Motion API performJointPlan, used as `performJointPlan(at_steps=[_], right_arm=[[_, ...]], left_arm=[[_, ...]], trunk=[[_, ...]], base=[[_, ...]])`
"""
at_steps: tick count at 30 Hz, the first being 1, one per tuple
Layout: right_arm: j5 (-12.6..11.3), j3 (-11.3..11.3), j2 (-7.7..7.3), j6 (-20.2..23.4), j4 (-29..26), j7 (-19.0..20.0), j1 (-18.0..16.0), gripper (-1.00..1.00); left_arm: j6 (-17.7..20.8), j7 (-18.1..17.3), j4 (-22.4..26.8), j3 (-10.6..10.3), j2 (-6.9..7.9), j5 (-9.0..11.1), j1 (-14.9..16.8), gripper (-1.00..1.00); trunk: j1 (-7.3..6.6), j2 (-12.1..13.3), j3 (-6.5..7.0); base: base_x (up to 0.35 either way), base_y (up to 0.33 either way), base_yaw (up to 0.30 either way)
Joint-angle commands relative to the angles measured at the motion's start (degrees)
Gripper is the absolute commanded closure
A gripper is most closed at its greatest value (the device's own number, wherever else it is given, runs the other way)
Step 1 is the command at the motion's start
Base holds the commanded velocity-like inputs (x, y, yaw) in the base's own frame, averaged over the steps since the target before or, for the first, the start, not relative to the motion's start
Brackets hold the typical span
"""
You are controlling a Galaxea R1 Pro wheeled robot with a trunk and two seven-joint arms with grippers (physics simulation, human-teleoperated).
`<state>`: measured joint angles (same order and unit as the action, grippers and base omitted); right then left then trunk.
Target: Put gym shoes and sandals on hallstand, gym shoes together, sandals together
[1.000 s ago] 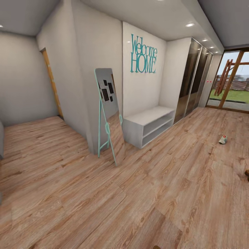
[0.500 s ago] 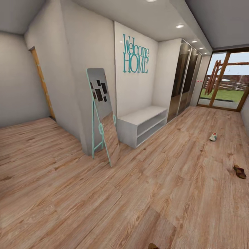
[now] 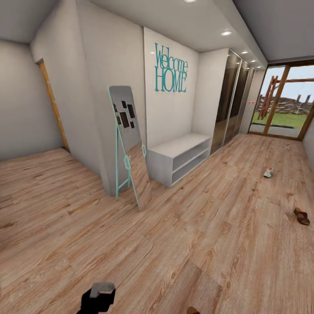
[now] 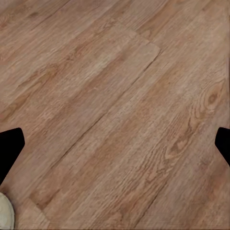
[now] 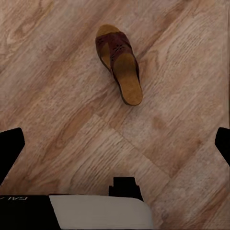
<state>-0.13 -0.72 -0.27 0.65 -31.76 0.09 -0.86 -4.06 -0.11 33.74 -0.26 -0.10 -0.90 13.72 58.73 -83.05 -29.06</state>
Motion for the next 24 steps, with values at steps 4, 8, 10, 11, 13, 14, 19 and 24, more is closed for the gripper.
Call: performJointPlan(at_steps=[4, 8, 10, 11, 13, 14, 19, 24], right_arm=[[0.1, -0.1, 0.01, 2.3, -3.1, -0.1, -0.6, -1.0], [0.0, -0.1, 0.01, 11.7, -12.9, -0.1, -2.9, -1.0], [-0.1, -0.1, -0.01, 16.4, -16.5, -0.1, -3.3, -1.0], [-0.1, -0.1, -0.04, 18.7, -18.4, 0.0, -3.4, -1.0], [-0.2, -0.1, -0.1, 25.2, -24.0, 0.2, -3.7, -1.0], [-0.2, -0.1, -0.11, 27.0, -25.7, 0.2, -3.8, -1.0], [-0.4, 0.2, -0.05, 33.5, -32.8, 0.3, -4.0, -1.0], [-0.3, 0.3, -0.1, 35.2, -34.9, 0.4, -4.1, -1.0]], left_arm=[[6.9, -0.2, 0.0, 0.0, -0.02, -0.1, 5.7, -1.0], [12.7, -0.3, 0.2, -0.1, -0.36, 0.1, 11.9, -1.0], [13.5, -0.3, 0.2, -0.1, -0.77, 0.2, 13.7, -1.0], [13.9, -0.3, 0.2, -0.1, -1.0, 0.2, 14.6, -1.0], [14.5, -0.3, 0.3, -0.1, -1.55, 0.3, 16.8, -1.0], [14.7, -0.3, 0.3, -0.1, -1.68, 0.3, 17.4, -1.0], [15.1, -0.3, 0.2, -0.1, -2.11, 1.9, 20.9, -1.0], [15.2, -0.2, 0.3, -0.2, -2.17, 2.6, 21.9, -1.0]], trunk=[[0.0, 0.0, -0.07], [0.0, 0.0, -0.07], [0.0, 0.0, -0.07], [0.0, 0.0, -0.07], [0.0, 0.0, -0.07], [0.0, 0.0, -0.07], [0.0, 0.0, -0.07], [0.0, 0.0, -0.07]], base=[[0.0, 0.0, 0.0], [0.0, 0.0, 0.0], [0.0, 0.0, 0.0], [0.0, 0.0, 0.0], [0.0, 0.0, 0.0], [0.0, 0.0, 0.0], [0.0, 0.0, 0.0], [0.0, 0.0, 0.0]])
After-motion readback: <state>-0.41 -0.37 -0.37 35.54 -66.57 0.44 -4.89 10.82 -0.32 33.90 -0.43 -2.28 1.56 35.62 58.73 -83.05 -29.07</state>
